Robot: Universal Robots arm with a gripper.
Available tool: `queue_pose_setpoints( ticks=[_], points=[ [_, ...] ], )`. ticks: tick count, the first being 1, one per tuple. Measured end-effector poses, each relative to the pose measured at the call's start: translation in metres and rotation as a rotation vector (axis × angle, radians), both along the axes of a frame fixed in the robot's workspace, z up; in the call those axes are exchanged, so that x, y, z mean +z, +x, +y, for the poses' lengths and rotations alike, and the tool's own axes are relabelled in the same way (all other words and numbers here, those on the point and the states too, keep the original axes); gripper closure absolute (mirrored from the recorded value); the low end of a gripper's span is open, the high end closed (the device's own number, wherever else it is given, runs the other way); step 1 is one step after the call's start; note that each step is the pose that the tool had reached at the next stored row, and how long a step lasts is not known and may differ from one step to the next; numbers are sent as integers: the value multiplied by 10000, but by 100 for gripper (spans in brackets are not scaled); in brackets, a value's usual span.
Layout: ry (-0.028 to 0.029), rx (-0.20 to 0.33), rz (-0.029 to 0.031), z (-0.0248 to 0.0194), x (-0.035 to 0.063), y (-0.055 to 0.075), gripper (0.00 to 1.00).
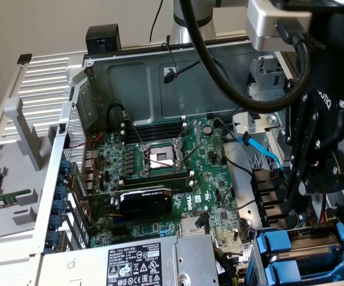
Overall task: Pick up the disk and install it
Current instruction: 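Insert the second disk wire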
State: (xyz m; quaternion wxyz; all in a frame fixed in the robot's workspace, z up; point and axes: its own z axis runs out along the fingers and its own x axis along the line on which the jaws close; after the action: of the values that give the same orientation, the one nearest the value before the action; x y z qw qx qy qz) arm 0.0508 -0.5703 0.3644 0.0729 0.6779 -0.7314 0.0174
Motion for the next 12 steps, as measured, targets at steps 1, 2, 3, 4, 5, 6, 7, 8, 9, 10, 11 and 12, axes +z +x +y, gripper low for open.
queue_pose_setpoints(
  ticks=[1,2,3,4,5,6,7,8,9,10,11,12],
  points=[
    [0,0,0,0,0,0,84],
    [0,0,0,0,0,0,84],
    [0,0,0,0,0,0,84],
    [0,0,0,0,0,0,84],
    [0,0,0,0,0,0,84],
    [0,0,0,0,0,0,84],
    [0,0,0,0,0,0,84],
    [0,0,0,0,0,0,84],
    [-1,0,0,0,0,0,84],
    [0,0,0,0,0,0,84],
    [1,0,0,0,0,0,84],
    [30,0,1,-6,1,0,84]
  ],
)
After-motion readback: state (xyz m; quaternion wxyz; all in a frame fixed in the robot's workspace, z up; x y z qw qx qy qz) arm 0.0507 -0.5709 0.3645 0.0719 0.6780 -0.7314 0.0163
